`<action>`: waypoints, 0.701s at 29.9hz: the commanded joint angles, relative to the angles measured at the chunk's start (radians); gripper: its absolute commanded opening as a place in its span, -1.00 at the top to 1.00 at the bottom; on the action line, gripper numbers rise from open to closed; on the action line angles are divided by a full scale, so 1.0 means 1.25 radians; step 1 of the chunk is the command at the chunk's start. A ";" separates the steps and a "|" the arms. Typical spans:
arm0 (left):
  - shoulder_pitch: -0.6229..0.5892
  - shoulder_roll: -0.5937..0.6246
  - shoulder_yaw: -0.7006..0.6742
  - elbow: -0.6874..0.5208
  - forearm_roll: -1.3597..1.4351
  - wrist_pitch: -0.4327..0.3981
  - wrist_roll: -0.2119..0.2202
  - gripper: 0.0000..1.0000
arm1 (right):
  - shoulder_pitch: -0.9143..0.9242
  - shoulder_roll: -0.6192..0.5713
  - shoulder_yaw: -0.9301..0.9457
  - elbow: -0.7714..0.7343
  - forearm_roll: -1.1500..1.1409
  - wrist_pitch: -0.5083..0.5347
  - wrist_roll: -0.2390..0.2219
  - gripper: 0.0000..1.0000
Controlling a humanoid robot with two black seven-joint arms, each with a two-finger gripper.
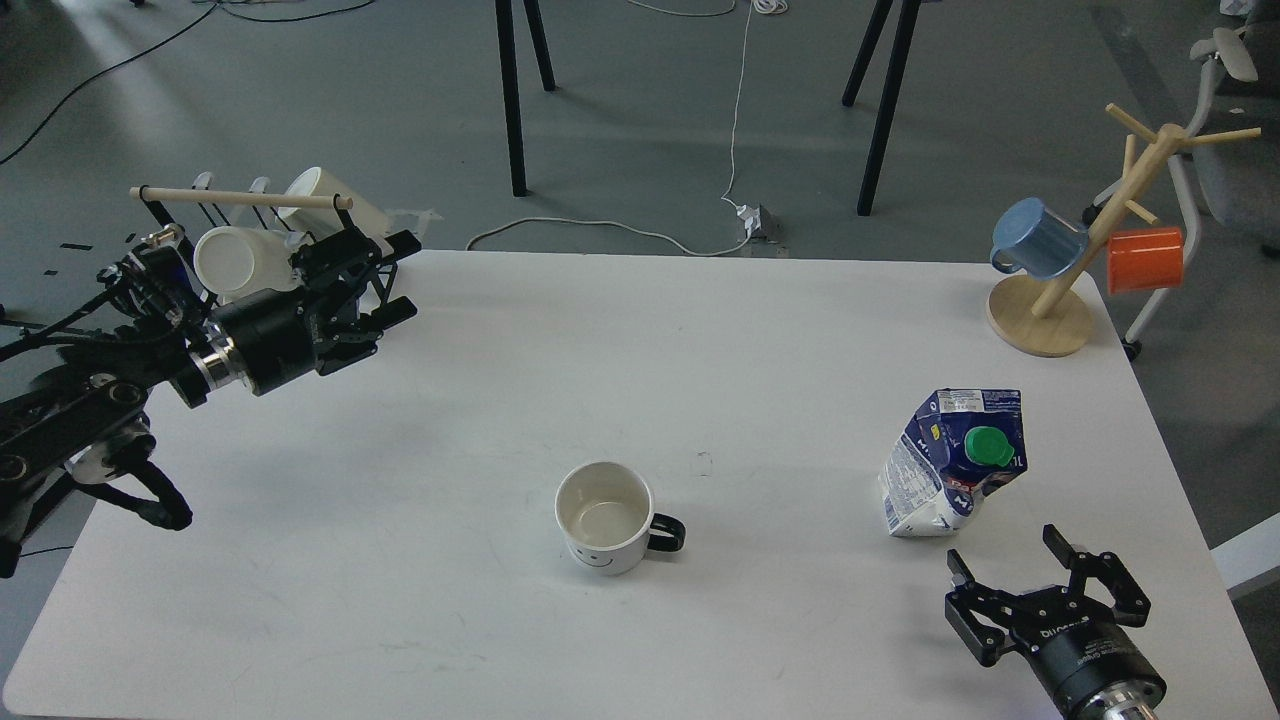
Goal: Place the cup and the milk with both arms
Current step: 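Bring the right gripper to the milk carton and grasp it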
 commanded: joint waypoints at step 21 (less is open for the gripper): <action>0.017 -0.011 0.000 0.011 0.000 0.000 0.000 -0.97 | 0.062 0.121 0.014 -0.054 -0.001 0.000 0.000 -0.98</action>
